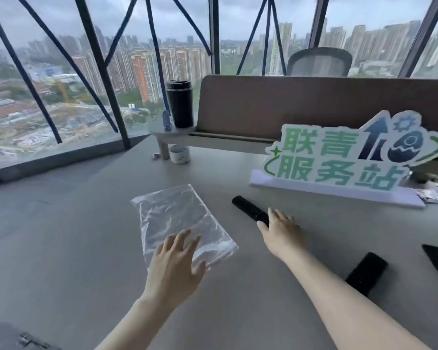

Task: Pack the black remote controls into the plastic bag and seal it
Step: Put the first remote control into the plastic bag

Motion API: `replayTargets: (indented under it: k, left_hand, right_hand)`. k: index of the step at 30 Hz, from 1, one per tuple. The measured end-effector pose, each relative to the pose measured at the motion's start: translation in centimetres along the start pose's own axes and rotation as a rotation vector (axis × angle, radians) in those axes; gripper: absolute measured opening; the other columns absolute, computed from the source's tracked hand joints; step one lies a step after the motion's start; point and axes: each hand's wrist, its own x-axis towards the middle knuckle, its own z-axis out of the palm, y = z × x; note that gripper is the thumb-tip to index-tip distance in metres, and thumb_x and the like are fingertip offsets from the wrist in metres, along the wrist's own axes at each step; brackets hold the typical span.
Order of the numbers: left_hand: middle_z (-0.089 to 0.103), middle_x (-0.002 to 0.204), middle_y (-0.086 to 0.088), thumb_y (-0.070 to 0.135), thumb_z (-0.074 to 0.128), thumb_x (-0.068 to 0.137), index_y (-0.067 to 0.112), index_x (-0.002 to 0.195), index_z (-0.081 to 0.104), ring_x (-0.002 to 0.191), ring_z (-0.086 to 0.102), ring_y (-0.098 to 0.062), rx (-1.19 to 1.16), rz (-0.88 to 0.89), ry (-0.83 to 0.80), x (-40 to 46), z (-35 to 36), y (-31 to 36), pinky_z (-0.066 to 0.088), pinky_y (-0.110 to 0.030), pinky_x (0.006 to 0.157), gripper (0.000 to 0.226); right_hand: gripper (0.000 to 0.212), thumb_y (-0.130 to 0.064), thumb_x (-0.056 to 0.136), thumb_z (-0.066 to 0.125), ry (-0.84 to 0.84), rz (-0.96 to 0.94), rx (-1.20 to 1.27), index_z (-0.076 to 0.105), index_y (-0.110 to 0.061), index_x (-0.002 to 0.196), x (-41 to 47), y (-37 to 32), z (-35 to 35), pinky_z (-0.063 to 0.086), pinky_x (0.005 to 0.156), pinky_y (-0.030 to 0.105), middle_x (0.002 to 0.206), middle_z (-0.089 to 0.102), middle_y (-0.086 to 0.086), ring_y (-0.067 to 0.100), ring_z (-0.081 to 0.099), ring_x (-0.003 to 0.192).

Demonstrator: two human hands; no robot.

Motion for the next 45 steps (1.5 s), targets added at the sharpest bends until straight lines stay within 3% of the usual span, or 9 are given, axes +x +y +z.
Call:
replayTargets:
  k: [5,9,13,19,28,32,35,41,45]
  left_hand:
    - [0.059,0.081,0.003,0.027,0.052,0.086,0.023,0.076,0.061,0.075,0.062,-0.025,0.003,0.019,0.026,-1.1,0.4,-1.4,0.041,-0.033,0.048,0.014]
    - [0.049,0.08,-0.003,0.029,0.043,0.093,0.015,0.08,0.06,0.075,0.061,-0.032,-0.049,0.007,-0.099,-2.0,-0.7,0.0,0.031,-0.031,0.053,0.025]
    - [0.045,0.082,0.0,0.032,0.04,0.095,0.013,0.081,0.062,0.085,0.062,-0.032,-0.173,-0.014,-0.168,-1.8,-1.1,2.4,0.031,-0.032,0.059,0.032]
    - [0.047,0.084,-0.005,0.021,0.037,0.094,0.01,0.083,0.056,0.082,0.062,-0.034,-0.244,-0.01,-0.111,-1.1,-1.2,7.4,0.037,-0.033,0.059,0.025]
    - [0.055,0.084,-0.008,0.02,0.043,0.089,0.014,0.08,0.054,0.076,0.061,-0.035,-0.367,0.122,-0.034,-0.9,-3.4,15.5,0.051,-0.04,0.063,0.015]
    - [0.061,0.096,-0.009,0.023,0.04,0.092,0.014,0.095,0.061,0.09,0.062,-0.034,-0.393,0.085,-0.018,-0.5,-3.6,15.9,0.049,-0.039,0.072,0.023]
    - [0.063,0.098,-0.008,0.023,0.037,0.094,0.019,0.102,0.063,0.094,0.061,-0.033,-0.396,0.069,-0.024,-0.8,-3.2,15.2,0.049,-0.039,0.075,0.027]
    - [0.066,0.096,0.0,0.027,0.043,0.093,0.03,0.103,0.063,0.088,0.061,-0.028,-0.461,0.121,-0.03,-2.6,-2.7,14.7,0.052,-0.036,0.073,0.023]
    - [0.069,0.104,0.004,0.03,0.045,0.093,0.034,0.111,0.065,0.094,0.063,-0.025,-0.432,0.119,-0.015,-3.3,-2.3,13.4,0.044,-0.031,0.067,0.027]
  right_hand:
    - [0.039,-0.034,0.095,0.054,0.116,0.025,-0.082,0.054,-0.014,0.128,-1.2,-0.5,0.9,0.044,0.091,0.039,0.13,0.056,0.008,0.031,0.051,0.119]
    - [0.032,-0.026,0.083,0.061,-0.1,0.193,0.261,0.05,-0.013,0.11,-4.8,-0.2,0.0,0.043,0.063,0.031,0.098,0.058,0.008,0.03,0.06,0.08]
    - [0.017,-0.015,0.089,0.058,-0.359,0.295,0.863,0.048,-0.013,0.075,-9.5,3.0,-2.9,0.02,0.04,0.016,0.059,0.05,0.006,0.012,0.031,0.033]
    - [0.017,-0.012,0.097,0.045,-0.339,0.266,1.388,0.051,-0.008,0.082,-18.6,8.5,-8.0,0.016,0.034,0.017,0.056,0.049,0.008,0.01,0.025,0.03]
    - [0.018,-0.02,0.1,0.049,-0.268,0.192,1.338,0.065,-0.011,0.098,-17.9,4.8,-6.2,0.027,0.038,0.022,0.068,0.068,0.005,0.011,0.038,0.038]
    - [0.024,-0.014,0.097,0.043,0.056,0.215,1.028,0.067,-0.015,0.091,-17.9,6.7,-5.4,0.034,0.038,0.021,0.066,0.071,0.002,0.014,0.046,0.036]
    - [0.025,-0.018,0.092,0.043,0.221,0.376,0.748,0.066,-0.013,0.083,-18.2,11.5,-5.2,0.045,0.058,0.029,0.065,0.07,0.001,0.018,0.059,0.057]
    - [0.063,-0.071,0.084,0.043,0.179,0.563,0.39,0.067,-0.012,0.081,-15.6,13.3,-3.9,0.045,0.074,0.032,0.082,0.071,0.004,0.029,0.068,0.089]
    - [0.05,-0.058,0.076,0.06,0.147,0.542,0.261,0.071,-0.015,0.097,-13.9,11.3,-3.4,0.044,0.068,0.027,0.097,0.074,0.004,0.026,0.071,0.095]
